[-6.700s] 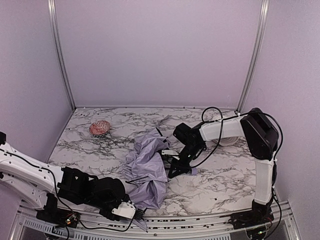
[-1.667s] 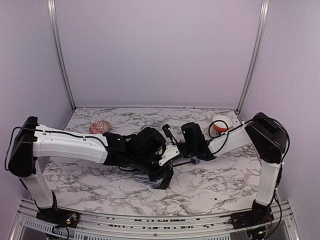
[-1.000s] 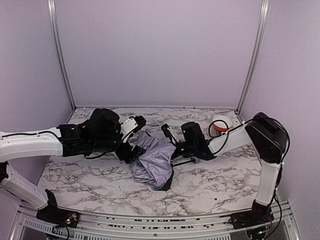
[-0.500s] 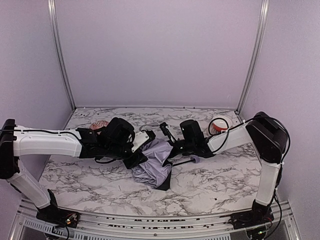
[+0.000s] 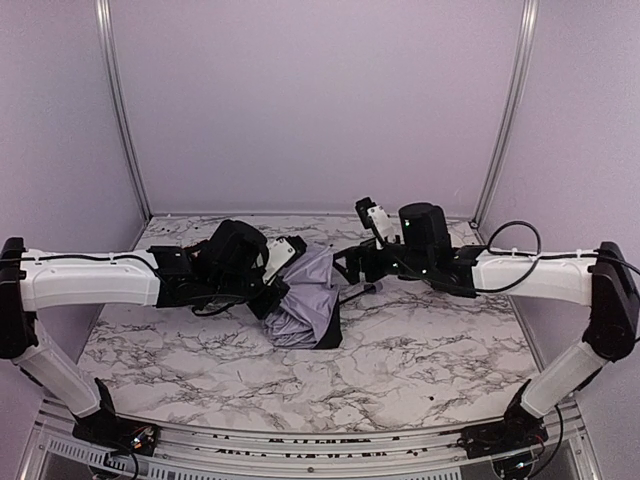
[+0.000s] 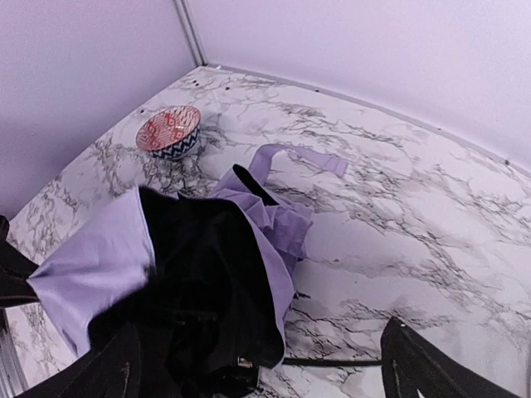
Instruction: Put away the umbrella
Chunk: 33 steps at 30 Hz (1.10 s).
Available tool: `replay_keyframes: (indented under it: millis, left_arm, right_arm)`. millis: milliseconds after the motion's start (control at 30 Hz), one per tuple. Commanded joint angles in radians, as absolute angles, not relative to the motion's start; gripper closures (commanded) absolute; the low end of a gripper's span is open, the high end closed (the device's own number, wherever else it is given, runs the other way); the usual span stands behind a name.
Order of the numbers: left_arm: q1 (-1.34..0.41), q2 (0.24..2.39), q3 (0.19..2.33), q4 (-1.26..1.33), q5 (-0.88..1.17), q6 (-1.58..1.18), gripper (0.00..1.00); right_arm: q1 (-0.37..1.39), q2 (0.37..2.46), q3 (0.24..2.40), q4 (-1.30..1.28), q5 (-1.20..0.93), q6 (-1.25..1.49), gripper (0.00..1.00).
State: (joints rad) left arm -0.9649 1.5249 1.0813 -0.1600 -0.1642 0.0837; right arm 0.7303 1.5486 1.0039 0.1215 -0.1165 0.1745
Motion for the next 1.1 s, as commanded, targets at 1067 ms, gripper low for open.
replay_keyframes:
  millis: [1067]
  left_arm:
    - [-0.928,1.442,1.169,-0.018,-0.617,-0.035,1.00]
  right_arm:
    - [0.968,1.666,0.583,1.017,-0.031,-0.204,0.38]
